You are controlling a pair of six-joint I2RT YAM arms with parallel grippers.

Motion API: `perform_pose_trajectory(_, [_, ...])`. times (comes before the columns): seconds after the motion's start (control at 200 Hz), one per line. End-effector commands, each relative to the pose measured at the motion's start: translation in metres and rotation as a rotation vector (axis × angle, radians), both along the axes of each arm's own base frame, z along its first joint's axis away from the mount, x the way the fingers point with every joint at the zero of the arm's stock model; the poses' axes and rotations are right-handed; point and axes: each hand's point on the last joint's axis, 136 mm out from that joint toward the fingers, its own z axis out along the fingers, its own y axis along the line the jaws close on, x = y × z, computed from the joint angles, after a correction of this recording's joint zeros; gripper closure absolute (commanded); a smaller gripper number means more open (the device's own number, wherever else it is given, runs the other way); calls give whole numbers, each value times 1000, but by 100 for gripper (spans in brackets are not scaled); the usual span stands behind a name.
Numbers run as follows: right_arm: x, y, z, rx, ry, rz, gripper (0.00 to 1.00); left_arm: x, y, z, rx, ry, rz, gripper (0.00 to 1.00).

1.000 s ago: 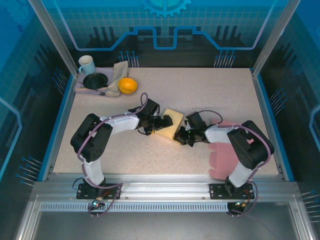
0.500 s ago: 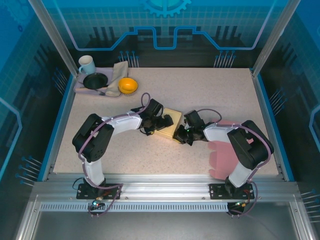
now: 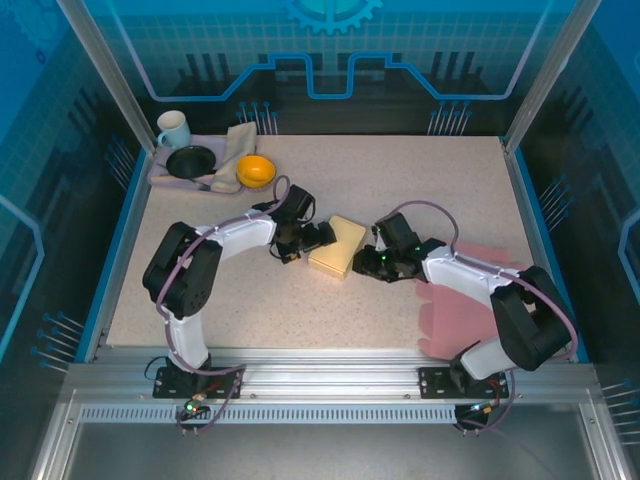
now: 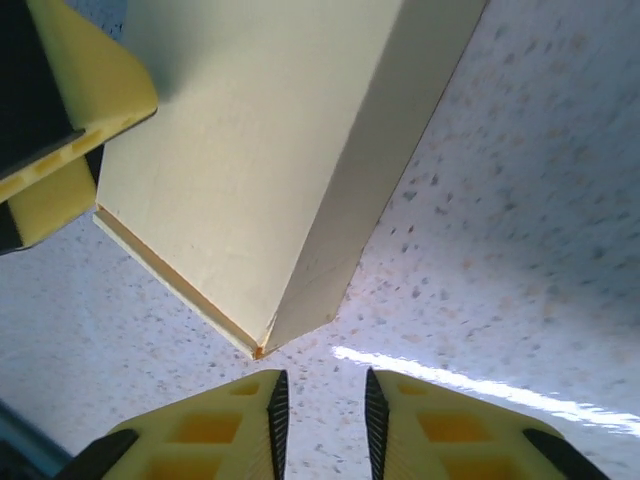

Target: Fold the paper box

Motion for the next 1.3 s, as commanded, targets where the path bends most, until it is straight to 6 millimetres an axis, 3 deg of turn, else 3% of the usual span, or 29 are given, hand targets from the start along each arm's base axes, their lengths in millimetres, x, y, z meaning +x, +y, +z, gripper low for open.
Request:
perform_pose_trajectory(0.0, [15, -24, 27, -158, -109, 66, 67, -1, 10, 36, 32, -70, -14, 1])
perform_pose_trajectory(0.095, [40, -32, 49, -216, -188, 93, 62, -15, 13, 44, 11, -78, 9, 1])
perform_pose_trajectory(0.19, [71, -36, 56, -264, -227, 138, 60, -35, 6, 45, -14, -79, 11, 1])
perform_pose_trajectory(0.345, [122, -30, 47, -274, -261, 200, 58, -57, -32, 34, -94, -60, -14, 1])
perform_pose_trajectory(0.54, [161, -14, 25, -263, -305, 302, 56, -52, -56, 12, -107, -34, -14, 1])
perform_pose_trajectory(0.665, [162, -5, 9, -238, -293, 366, 56, -47, -58, 1, -84, -23, -11, 1])
perform_pose_trajectory(0.92, [142, -2, -17, -183, -214, 358, 56, -27, -47, -12, -21, -5, 28, 5])
perform_pose_trajectory(1.11, [128, -2, -32, -146, -155, 331, 55, 8, -30, -6, -28, -27, 78, 15])
perform_pose_trajectory(1.296, [128, 2, -31, -109, -126, 269, 56, 47, -17, -1, -9, -63, 86, 27])
